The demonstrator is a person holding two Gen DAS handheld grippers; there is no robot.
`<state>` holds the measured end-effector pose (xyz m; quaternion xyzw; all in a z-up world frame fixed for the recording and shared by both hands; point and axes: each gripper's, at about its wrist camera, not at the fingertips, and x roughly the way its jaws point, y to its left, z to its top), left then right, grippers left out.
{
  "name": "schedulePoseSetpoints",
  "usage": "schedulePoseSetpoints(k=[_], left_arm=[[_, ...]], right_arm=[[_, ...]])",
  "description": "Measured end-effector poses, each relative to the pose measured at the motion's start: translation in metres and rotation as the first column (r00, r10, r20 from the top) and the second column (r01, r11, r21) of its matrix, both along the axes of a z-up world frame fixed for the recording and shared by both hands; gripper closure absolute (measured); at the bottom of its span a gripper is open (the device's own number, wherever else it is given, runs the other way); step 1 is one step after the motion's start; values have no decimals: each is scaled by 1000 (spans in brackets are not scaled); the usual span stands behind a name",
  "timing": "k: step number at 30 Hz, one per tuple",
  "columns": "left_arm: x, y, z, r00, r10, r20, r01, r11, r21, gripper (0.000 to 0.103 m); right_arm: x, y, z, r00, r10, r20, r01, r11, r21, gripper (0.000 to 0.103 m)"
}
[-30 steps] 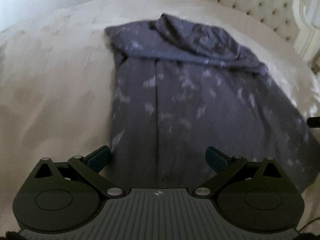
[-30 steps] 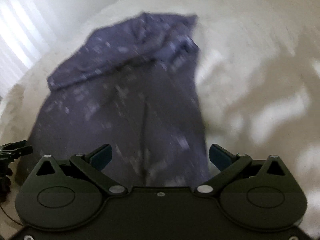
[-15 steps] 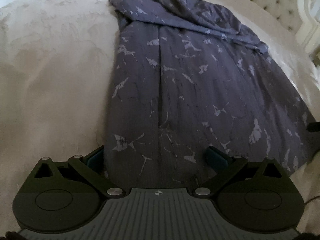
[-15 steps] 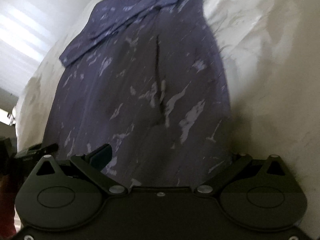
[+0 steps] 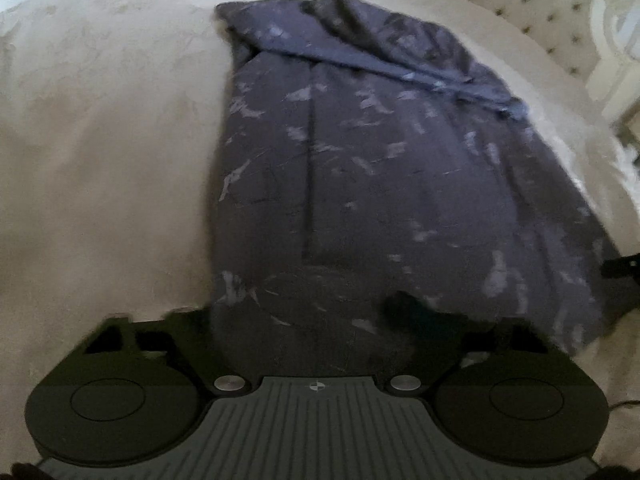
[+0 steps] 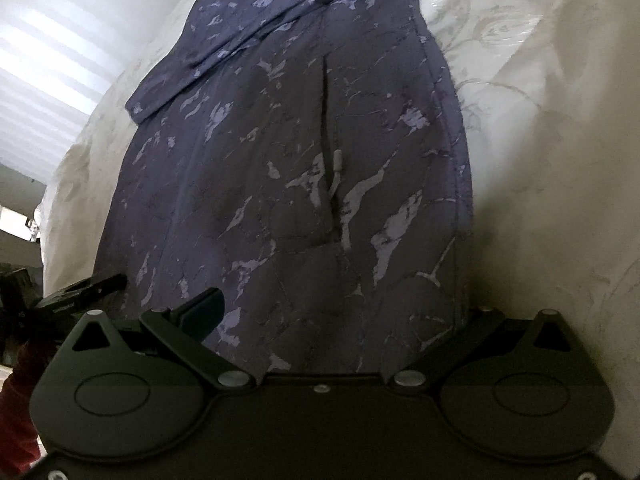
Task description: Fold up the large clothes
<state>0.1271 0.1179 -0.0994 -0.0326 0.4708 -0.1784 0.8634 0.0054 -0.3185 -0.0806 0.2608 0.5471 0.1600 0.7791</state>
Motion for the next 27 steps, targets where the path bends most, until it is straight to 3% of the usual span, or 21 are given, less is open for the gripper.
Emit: schedulePoseSetpoints(k=[1,3,5,6,7,10,12,18,27], left_arm=[[-3,0,2,1000,-3,10,3,1000,-5,46],[-6,1,4,1000,4,16,-3,1000,-13,53],[-5,5,5,999,32,12,-32,999,-24,66],[-4,8,5,999,45,11,-44,998,-39,79],[-4,12,6,998,56,10,-56,997,-60,82],[-7,21,11,997,68,21,-65,990,-126,88],[-9,24,19,996,79,41,-71,984,-160,89],[-8,36,49,986,153,72,-118,928,-352,90],[46,43,105,944,260,204,-127,856,-502,89]], right_arm=[[0,0,1,1000,9,-1,-9,1000,11,0],[-3,-1,1,1000,13,2,-13,999,35,0],[-5,-2,3,1000,11,5,-11,999,47,6],[-7,-3,4,1000,2,7,-2,999,44,23],[-9,-4,6,1000,-16,11,15,999,30,48],[-15,-10,12,998,-48,34,47,998,30,72],[-18,-13,21,995,-61,75,57,997,60,80],[-22,-24,52,964,-124,233,74,974,215,83],[27,-48,100,869,-281,407,154,936,316,83]])
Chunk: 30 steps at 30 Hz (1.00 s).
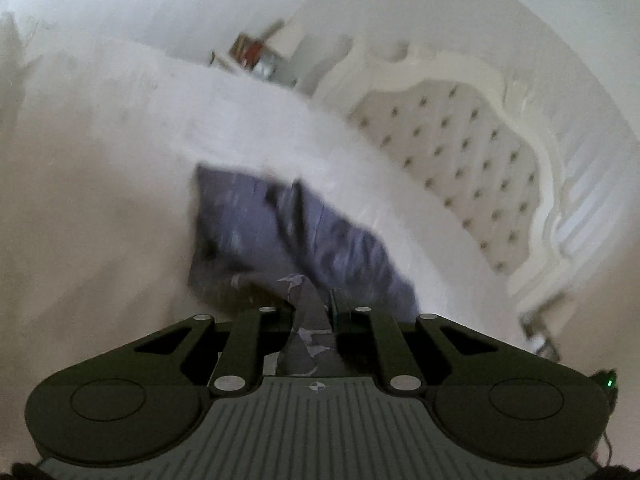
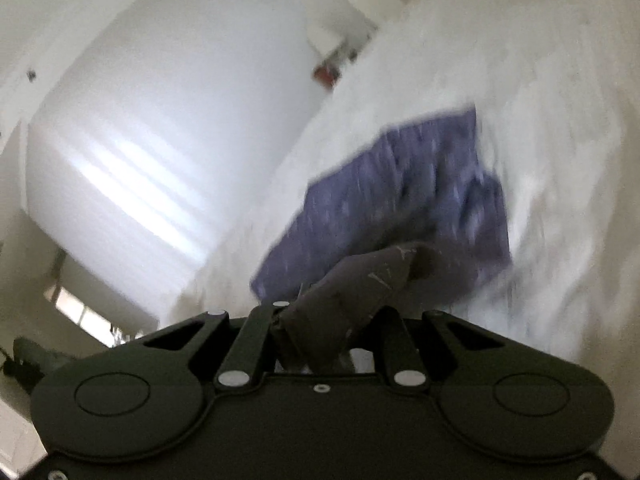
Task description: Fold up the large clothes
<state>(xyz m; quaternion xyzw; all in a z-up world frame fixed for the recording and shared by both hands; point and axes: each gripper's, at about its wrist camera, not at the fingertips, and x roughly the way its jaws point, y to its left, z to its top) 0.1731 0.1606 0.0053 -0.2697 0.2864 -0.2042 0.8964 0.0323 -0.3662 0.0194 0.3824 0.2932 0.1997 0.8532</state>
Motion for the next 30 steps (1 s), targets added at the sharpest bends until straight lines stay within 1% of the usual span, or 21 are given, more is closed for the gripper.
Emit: schedulePoseSetpoints(k=[2,5,8,12,16,19,23,26,28,30], left_arm=[[18,-8,9,999,14,38,-14,1000,-4,89],[49,-22,20,995,40,88,-41,999,13,89],[81,-31,21,991,78,106,-80,997,16,89],[118,-44,17,985,116,124,-124,991,57,89],[153,-52,8,985,141,100,-150,984,96,88],[176,-54,-2,986,152,75,-161,978,131,88],[201,-58,-22,986,158,44,-164,968,192,88],[217,-62,-41,988,155,10,-154,962,226,87],[226,-62,-55,987,158,-14,-151,960,237,85],[232,-59,-66,986,165,-36,-154,966,206,84]], right_arm=[[19,-3,7,999,-20,38,20,1000,6,83],[56,1,18,996,-48,73,51,998,-34,83],[90,1,23,990,-86,109,94,993,-69,83],[140,6,25,979,-143,144,163,977,-135,83],[191,18,15,978,-161,130,188,953,-237,83],[226,24,2,980,-167,106,190,941,-281,83],[251,26,-15,983,-166,74,181,928,-326,83],[272,26,-33,986,-165,31,165,923,-348,83],[281,25,-47,986,-164,7,156,919,-363,83],[289,24,-59,984,-180,-14,163,918,-361,83]])
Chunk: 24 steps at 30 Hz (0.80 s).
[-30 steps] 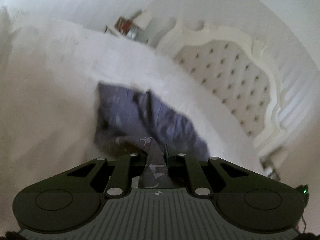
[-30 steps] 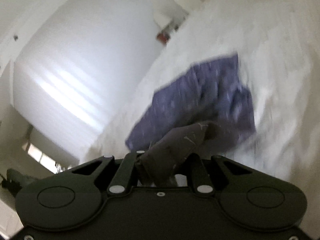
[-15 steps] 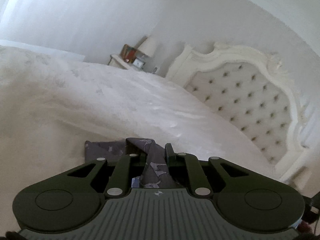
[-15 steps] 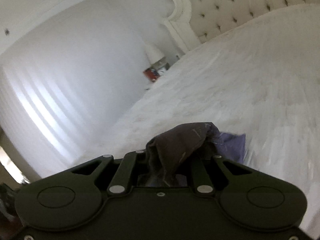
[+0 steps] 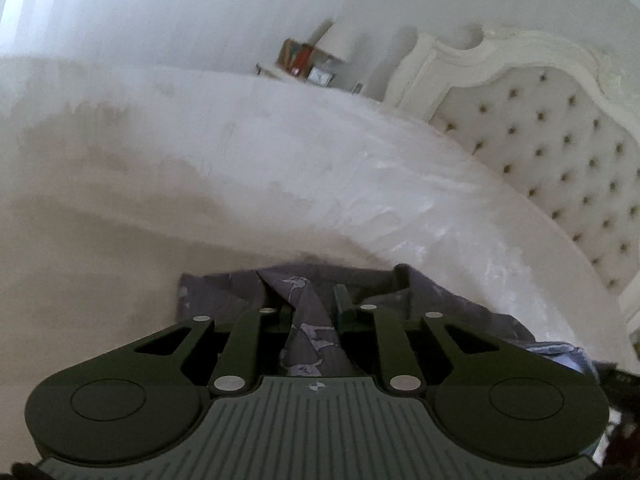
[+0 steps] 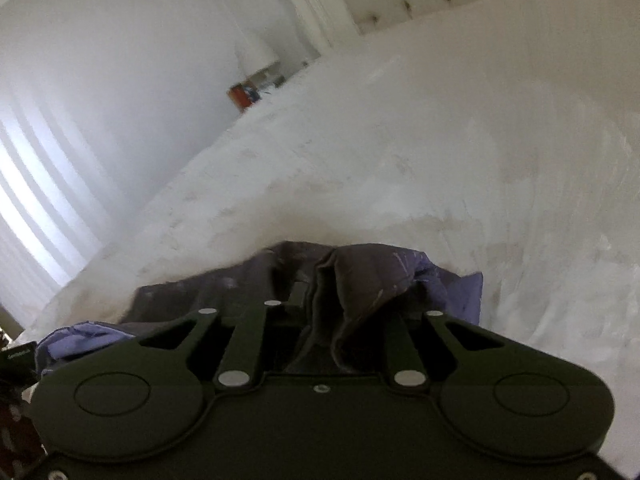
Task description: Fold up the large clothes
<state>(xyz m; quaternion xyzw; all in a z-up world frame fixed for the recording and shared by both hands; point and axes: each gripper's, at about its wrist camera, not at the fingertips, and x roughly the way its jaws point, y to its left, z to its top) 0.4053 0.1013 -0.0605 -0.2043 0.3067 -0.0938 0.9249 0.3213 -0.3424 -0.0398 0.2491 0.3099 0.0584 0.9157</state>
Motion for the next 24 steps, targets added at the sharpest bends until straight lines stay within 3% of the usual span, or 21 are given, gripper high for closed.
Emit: schedulePoseSetpoints(k=[3,4,5,6,7,8,9,10,12,14,19,24], left_arm=[[5,13,-13,1000,15,-21,-17,992,-122,83],[5,17,-15,1000,12,-24,-16,988,-156,81],[5,22,-15,1000,4,-24,-8,983,-186,79],[3,25,-14,1000,-11,-16,7,978,-207,72],[2,28,-13,1000,-27,-1,26,975,-219,58],[0,30,-11,999,-41,21,45,973,-225,46],[-4,30,-6,997,-48,55,59,973,-221,19],[-10,29,0,995,-36,93,54,978,-203,0],[-23,28,15,985,3,171,23,989,-149,0],[-30,24,28,982,-7,191,27,994,-101,0],[-40,-8,41,987,-85,139,79,996,48,0],[-38,-47,31,979,-183,90,163,968,191,0]], right_arm=[[6,-5,-16,1000,-18,-3,18,997,70,69],[6,-6,-17,1000,-17,6,16,995,95,51],[4,-8,-19,1000,-13,24,11,993,116,41],[2,-10,-18,999,-13,52,6,992,129,16],[-1,-11,-14,996,-12,92,-1,990,139,5],[-4,-12,-10,992,-10,125,-9,989,146,3],[-6,-12,-5,989,-19,146,-1,990,138,3],[-9,-12,0,986,-27,163,6,992,127,1],[-15,-14,11,980,-37,196,13,993,120,1],[-23,-12,21,976,-37,217,16,995,97,1],[-34,12,37,976,17,218,-11,1000,-29,1],[-28,58,31,980,126,155,-99,980,-174,1]])
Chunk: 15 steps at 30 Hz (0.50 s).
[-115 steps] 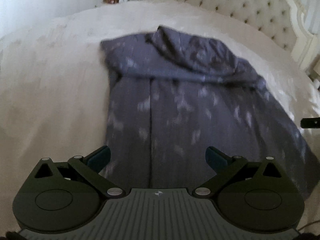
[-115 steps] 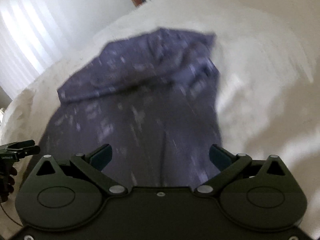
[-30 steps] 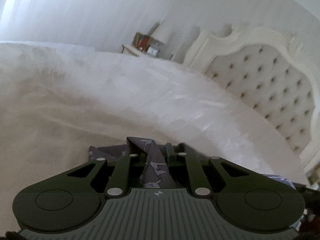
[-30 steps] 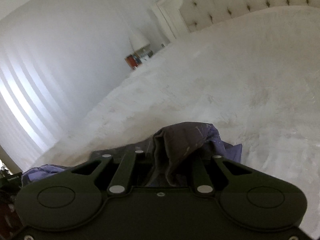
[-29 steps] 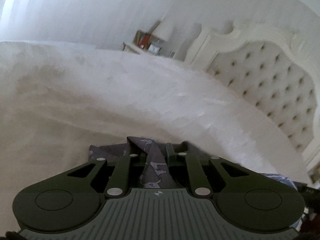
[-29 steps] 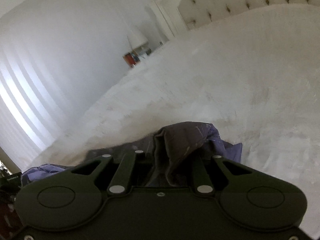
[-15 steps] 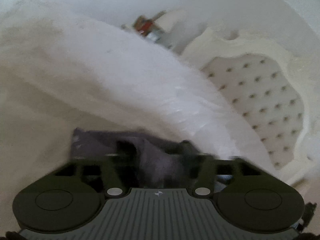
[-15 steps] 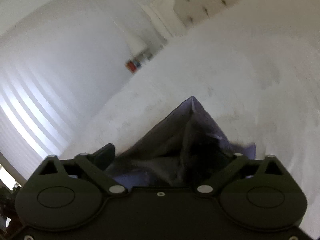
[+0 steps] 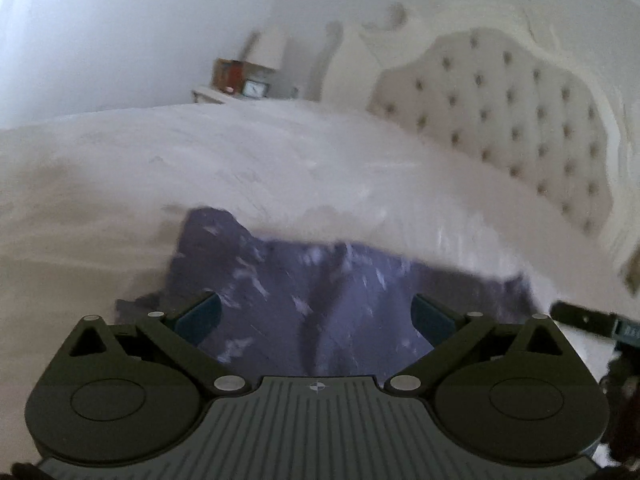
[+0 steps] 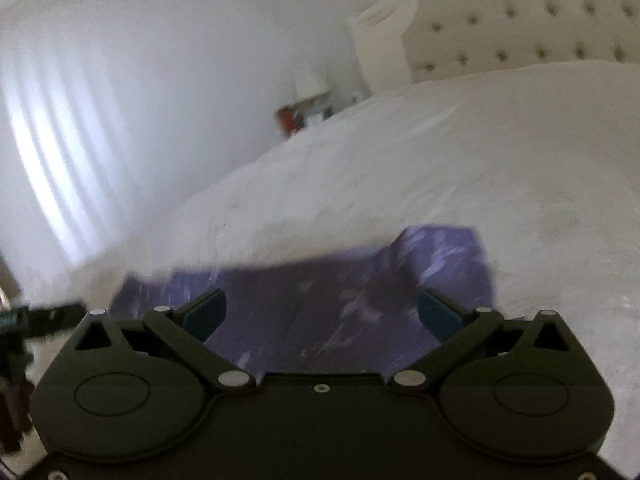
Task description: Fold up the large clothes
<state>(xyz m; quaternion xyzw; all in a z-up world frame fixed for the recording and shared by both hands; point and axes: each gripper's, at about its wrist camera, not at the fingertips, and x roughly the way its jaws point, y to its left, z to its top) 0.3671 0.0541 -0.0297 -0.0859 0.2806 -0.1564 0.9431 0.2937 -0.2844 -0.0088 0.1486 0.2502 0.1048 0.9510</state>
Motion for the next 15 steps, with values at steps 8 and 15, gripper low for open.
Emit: schedulePoseSetpoints(k=[8,15], left_arm=[[35,4,-51,990,91,-103,-83,993,85,0],[36,21,-72,997,48,-62,-47,999,13,0]], right_arm=[[35,35,-34,995,25,-99,-47,973,-224,1],[41,-21,-73,972,-182,-146,180,983,-24,1]])
